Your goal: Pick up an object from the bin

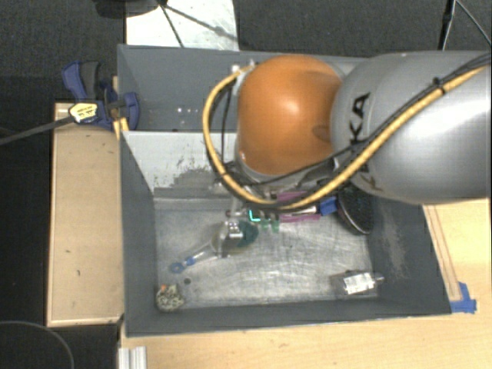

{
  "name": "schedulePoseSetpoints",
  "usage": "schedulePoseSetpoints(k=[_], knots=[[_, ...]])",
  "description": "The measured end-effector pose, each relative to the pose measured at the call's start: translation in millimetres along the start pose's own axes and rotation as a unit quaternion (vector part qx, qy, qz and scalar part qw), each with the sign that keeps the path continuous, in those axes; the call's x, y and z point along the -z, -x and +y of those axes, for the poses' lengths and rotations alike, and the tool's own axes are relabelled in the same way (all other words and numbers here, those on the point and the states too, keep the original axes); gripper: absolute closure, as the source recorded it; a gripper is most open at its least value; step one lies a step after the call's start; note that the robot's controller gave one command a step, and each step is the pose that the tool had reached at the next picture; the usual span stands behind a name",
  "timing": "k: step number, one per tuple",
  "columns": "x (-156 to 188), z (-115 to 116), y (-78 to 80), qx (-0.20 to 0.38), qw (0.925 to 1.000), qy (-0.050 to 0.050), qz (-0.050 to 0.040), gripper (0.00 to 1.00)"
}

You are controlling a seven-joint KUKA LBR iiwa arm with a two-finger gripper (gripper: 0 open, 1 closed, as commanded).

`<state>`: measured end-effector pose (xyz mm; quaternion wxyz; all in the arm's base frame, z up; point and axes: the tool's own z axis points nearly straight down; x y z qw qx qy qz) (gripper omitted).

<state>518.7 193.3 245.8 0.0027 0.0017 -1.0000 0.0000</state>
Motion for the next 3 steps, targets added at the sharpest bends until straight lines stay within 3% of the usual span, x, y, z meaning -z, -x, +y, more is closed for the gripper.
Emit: schedulePoseSetpoints(k=[1,2,3], knots=[[-165.7,-14.3,-0.6,0.036,0.9994,-0.001,0.0004,0.0],[-161.3,-13.6,1.5,0.033,0.9995,0.001,-0.0031,1.0],[-47.8,-7.0,0.8,0.061,0.9981,0.001,-0.0074,1.0]])
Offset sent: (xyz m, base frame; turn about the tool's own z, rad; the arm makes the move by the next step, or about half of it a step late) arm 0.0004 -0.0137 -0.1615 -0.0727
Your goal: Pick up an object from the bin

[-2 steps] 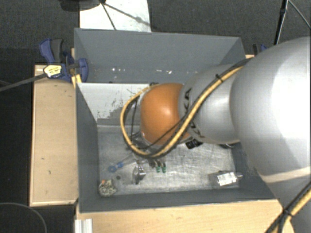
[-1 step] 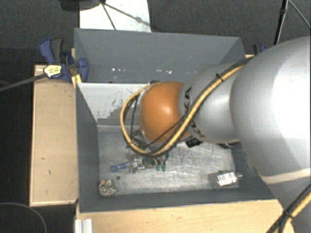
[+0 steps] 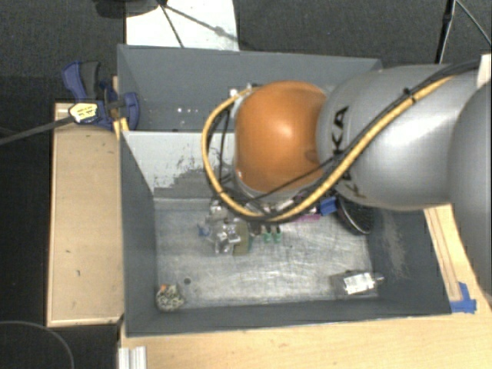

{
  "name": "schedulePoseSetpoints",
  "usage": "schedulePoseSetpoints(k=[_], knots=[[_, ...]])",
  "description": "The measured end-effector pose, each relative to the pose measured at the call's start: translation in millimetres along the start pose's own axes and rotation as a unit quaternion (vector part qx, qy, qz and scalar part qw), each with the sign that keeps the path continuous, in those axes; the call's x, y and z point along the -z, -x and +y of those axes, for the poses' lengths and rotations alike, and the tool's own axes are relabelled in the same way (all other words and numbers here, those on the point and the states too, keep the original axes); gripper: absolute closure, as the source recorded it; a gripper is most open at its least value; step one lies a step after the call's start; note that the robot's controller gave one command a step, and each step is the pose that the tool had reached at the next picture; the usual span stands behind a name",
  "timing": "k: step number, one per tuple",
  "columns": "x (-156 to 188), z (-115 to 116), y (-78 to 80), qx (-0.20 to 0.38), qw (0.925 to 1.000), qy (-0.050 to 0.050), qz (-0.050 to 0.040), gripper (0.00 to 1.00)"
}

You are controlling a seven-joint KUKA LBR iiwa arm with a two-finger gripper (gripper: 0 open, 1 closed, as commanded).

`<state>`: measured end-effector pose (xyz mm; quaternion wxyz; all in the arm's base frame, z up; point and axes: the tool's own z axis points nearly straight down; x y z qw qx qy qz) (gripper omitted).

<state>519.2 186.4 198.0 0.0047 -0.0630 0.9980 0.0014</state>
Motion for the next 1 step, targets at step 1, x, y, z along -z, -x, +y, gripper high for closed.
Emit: schedulePoseSetpoints(k=[1], knots=[[50.5,-19.0,-22.1,0.156,0.9877,0.0,0.0014,1.0]])
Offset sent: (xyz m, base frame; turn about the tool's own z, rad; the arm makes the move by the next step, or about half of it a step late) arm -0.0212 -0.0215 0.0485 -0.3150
